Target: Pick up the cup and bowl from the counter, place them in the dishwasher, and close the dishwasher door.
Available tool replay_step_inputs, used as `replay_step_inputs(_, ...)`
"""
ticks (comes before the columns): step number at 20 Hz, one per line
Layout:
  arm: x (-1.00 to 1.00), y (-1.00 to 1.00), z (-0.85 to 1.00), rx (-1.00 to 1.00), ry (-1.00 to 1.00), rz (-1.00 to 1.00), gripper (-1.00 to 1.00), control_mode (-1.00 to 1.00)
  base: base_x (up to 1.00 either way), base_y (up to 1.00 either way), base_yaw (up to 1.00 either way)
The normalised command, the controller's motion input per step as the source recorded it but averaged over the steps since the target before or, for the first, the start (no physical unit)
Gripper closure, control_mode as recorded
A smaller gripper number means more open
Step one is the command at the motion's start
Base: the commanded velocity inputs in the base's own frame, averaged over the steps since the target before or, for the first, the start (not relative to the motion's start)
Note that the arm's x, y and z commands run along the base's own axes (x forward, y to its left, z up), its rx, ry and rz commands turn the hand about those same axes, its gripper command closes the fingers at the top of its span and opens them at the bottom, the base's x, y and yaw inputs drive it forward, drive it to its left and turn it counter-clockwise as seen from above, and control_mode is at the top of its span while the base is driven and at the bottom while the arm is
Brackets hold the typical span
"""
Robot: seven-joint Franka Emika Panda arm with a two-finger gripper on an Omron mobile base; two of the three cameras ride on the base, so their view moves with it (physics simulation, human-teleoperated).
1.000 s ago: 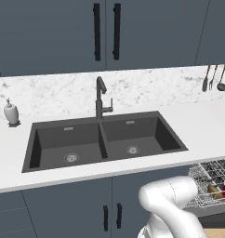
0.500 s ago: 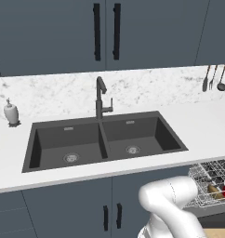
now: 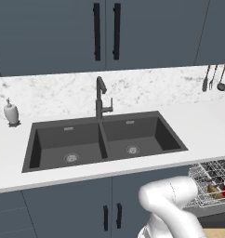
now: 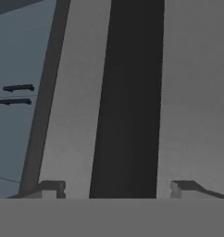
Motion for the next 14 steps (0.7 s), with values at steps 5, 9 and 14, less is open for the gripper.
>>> replay_step_inputs(5,0.91,0.08,0.49,0.03,-0.01,0.0,-1.0,-1.0,0.0,0.0,0.0)
replay_step_inputs(9,0.96,0.04,0.64,0.0,0.0,0.0,-1.0,-1.0,0.0,0.0,0.0)
replay_step_inputs(14,0.98,0.0,0.54,0.0,0.07,0.0,-1.0,-1.0,0.0,0.0,0.0)
